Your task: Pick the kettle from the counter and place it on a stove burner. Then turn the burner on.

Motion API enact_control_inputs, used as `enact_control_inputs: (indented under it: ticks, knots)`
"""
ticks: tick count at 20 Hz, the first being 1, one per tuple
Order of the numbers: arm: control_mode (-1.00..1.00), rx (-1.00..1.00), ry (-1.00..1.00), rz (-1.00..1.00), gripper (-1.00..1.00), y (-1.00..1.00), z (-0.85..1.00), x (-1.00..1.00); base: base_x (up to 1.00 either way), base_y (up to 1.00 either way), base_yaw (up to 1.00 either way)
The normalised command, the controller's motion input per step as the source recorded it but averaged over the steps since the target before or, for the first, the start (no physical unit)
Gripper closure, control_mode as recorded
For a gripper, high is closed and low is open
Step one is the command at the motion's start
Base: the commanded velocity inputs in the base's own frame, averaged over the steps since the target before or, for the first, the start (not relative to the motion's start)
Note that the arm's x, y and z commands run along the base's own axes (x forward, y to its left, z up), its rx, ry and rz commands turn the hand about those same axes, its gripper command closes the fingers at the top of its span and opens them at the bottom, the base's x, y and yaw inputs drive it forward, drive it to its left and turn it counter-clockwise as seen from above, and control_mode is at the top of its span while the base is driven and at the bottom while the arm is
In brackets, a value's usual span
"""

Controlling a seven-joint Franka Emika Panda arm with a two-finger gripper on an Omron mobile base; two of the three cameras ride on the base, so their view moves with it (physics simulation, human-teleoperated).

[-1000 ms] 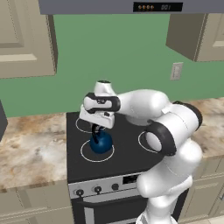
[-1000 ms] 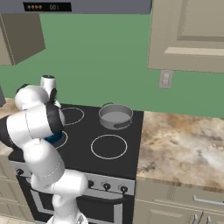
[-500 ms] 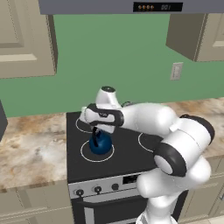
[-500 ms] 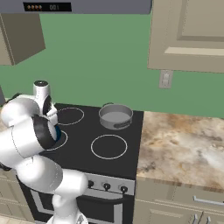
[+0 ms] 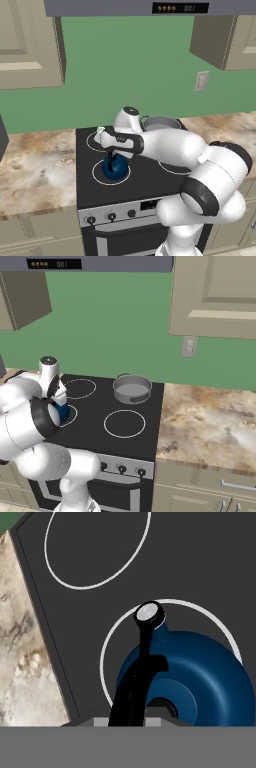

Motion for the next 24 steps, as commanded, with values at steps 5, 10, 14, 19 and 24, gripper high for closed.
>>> enact_control_inputs:
  ticks: [5, 10, 14, 19, 24]
  knots:
    - [-1.00, 0.00, 0.00, 0.00, -1.00, 0.00, 0.00, 0.00, 0.00, 0.00, 0.00]
    - [-1.00, 0.00, 0.00, 0.00, -1.00, 0.00, 0.09, 0.00, 0.00, 0.00, 0.00]
    - [-1.00, 0.00, 0.00, 0.00, -1.00, 0.00, 0.42, 0.00, 0.00, 0.00, 0.00]
    - [-1.00, 0.00, 0.00, 0.00, -1.00, 0.00, 0.47, -0.01, 0.00, 0.00, 0.00]
    - [-1.00, -0.05, -0.03, 0.00, -1.00, 0.00, 0.07, -0.35, 0.00, 0.00, 0.00]
